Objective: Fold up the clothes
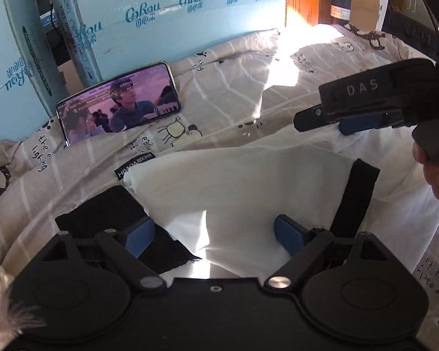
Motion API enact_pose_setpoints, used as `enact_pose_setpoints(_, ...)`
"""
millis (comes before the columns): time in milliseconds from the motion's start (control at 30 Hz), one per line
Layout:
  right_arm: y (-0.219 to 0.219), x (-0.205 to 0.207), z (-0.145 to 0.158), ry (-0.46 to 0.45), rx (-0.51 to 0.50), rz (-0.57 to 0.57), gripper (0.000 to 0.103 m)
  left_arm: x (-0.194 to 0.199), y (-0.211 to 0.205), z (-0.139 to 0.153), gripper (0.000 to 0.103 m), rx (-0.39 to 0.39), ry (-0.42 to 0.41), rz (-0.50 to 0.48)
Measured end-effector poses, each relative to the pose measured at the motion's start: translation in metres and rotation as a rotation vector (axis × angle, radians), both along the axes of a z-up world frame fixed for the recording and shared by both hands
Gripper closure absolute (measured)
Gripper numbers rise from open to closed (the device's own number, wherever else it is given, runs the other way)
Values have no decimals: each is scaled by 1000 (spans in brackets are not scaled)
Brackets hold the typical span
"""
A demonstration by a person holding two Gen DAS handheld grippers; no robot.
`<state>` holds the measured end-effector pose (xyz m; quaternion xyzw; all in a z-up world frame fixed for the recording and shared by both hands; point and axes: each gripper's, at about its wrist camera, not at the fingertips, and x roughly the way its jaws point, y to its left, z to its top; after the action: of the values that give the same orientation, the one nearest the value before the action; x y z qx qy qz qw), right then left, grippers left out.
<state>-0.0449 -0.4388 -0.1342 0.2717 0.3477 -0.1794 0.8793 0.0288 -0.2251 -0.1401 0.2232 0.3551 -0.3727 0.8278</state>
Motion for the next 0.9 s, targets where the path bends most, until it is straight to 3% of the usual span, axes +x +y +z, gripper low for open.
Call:
enact_pose_setpoints(67, -6, -5, -3, -40, 22, 19, 26, 1, -1, -5, 0, 10, -5, 6)
enact_pose_setpoints(167, -9, -14, 4, -74, 34, 18, 26, 2, 0, 3, 0, 5, 8, 21)
enact_pose_setpoints(333, -14, -65, 34, -162, 4, -120, 25, -21, 4, 34, 0, -114, -92, 36)
enact_pose_setpoints(433, -25, -115, 39, -190, 47, -296, 25, -39, -6, 48, 0, -172, -112, -56)
enact_pose_setpoints(567, -39, -177, 39, -189, 64, -484, 24, -72, -35, 56, 0, -187, -148, -239)
enact_pose_setpoints(667, -57, -205, 34, -171, 82, -542, 24, -103, -61, 52, 0, -172, -185, -378)
enact_pose_setpoints(800, -84, -233, 19, -187, 193, -618, 24, -147, -99, 37, 0, -134, -245, -550)
enact_pose_setpoints(900, -101, -246, 6, -196, 323, -637, 24, -157, -122, 39, 0, -147, -244, -597)
